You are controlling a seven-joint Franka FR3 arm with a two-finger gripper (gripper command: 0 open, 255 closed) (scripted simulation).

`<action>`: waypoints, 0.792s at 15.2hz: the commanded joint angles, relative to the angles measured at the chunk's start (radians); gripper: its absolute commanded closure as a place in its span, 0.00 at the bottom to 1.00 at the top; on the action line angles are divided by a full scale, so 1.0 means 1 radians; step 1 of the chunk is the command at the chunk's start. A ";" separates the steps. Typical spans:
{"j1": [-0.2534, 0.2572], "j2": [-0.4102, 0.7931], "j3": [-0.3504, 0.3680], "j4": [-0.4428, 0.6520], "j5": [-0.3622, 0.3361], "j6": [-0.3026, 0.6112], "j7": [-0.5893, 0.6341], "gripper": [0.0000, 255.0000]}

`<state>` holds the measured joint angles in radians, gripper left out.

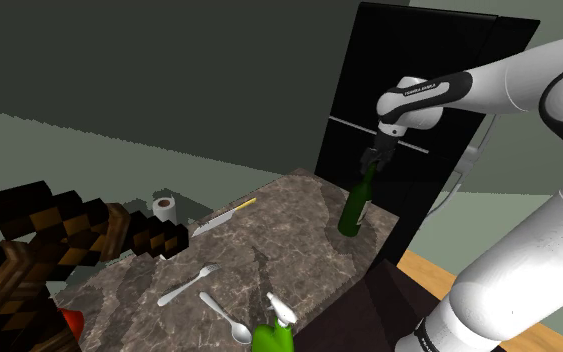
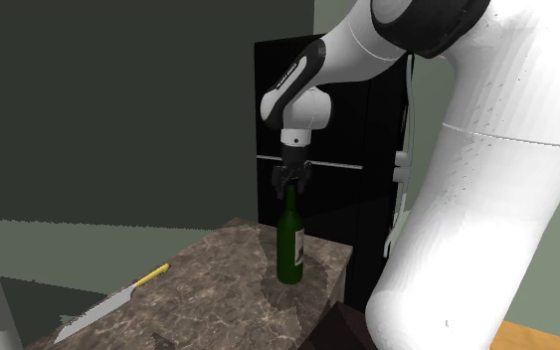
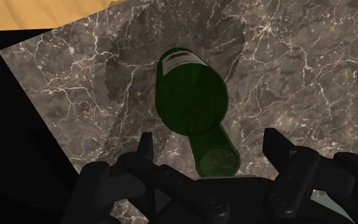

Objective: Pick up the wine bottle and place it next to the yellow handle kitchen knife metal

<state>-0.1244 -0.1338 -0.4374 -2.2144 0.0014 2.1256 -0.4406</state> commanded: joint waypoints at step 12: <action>0.000 0.000 0.000 0.000 0.000 0.000 0.000 1.00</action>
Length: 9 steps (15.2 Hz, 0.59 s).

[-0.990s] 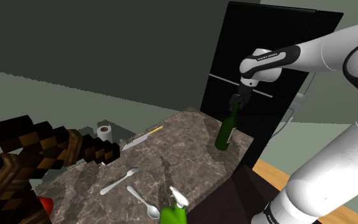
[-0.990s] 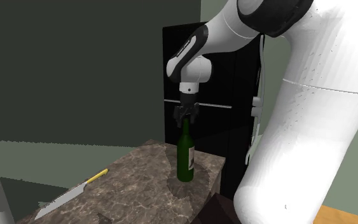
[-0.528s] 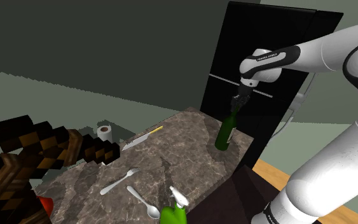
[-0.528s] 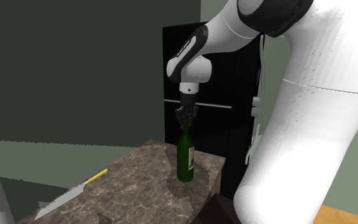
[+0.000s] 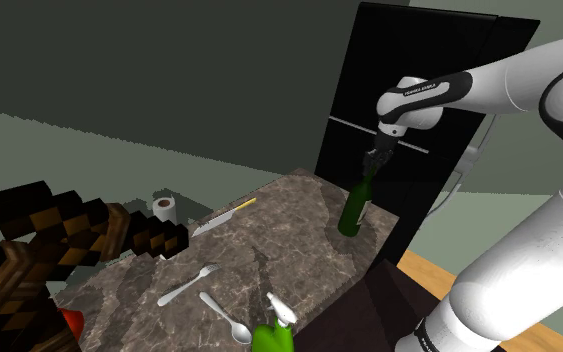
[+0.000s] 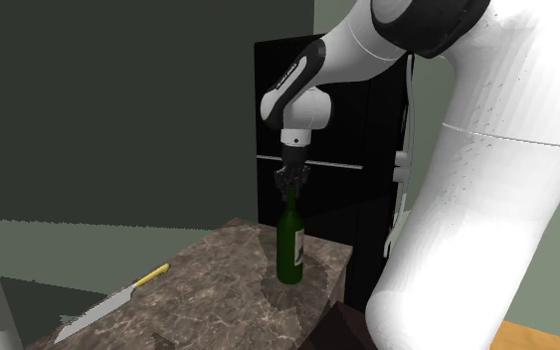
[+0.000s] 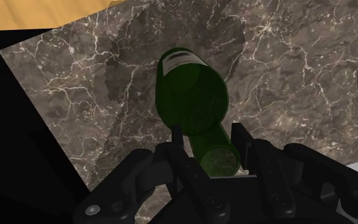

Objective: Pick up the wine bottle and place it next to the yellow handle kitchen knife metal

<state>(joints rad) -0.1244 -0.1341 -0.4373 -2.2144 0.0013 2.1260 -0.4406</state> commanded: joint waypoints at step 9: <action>0.000 -0.040 0.009 0.085 -0.017 -0.121 0.019 1.00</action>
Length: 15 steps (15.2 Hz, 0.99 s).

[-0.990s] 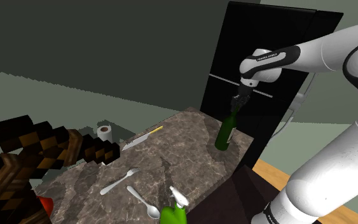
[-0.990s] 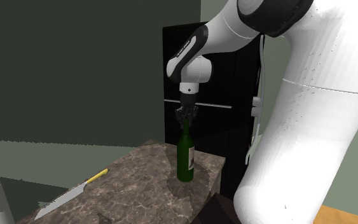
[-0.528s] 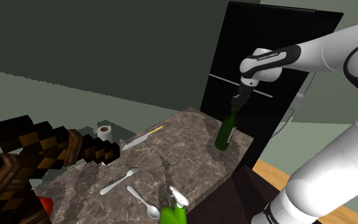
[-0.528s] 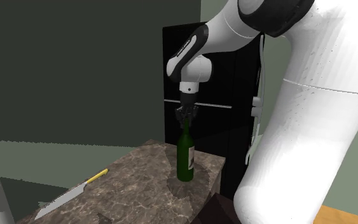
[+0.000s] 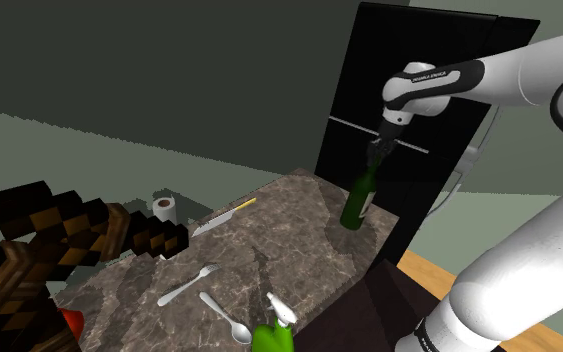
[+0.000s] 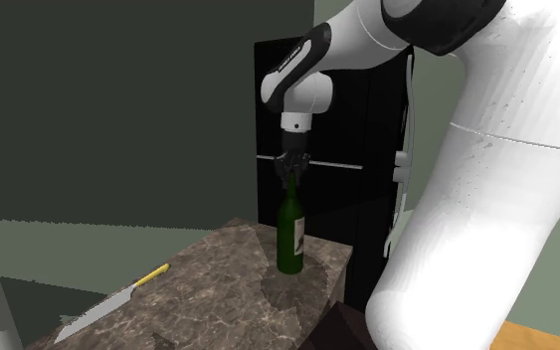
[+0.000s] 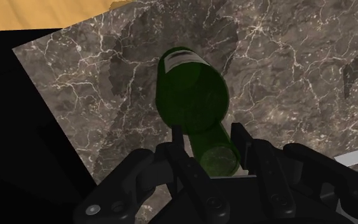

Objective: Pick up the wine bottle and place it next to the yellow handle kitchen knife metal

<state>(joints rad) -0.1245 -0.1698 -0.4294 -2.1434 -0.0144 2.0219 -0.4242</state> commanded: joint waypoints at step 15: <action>0.023 0.004 0.033 0.194 0.006 -0.190 0.051 1.00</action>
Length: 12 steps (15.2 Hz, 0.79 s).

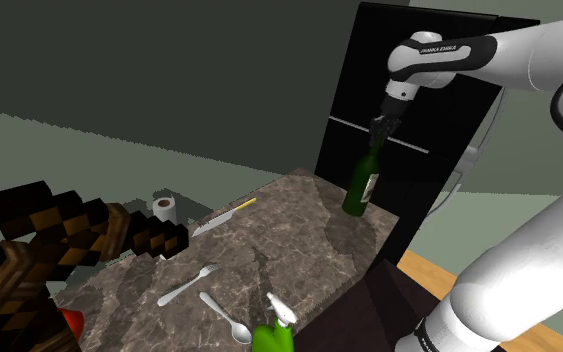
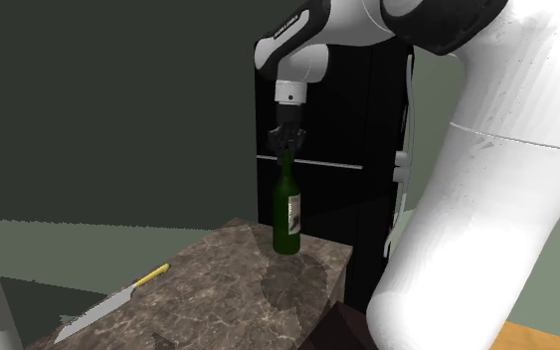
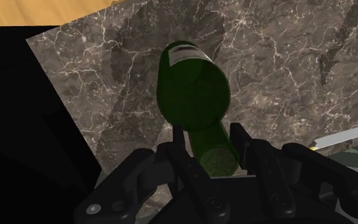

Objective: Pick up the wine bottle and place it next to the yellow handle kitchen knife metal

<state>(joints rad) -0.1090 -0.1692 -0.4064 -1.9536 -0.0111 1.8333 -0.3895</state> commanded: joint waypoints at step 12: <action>0.109 0.257 0.115 0.284 0.085 -0.033 0.204 1.00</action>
<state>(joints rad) -0.0063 0.0572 -0.2980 -1.7034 0.0654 1.8032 -0.1978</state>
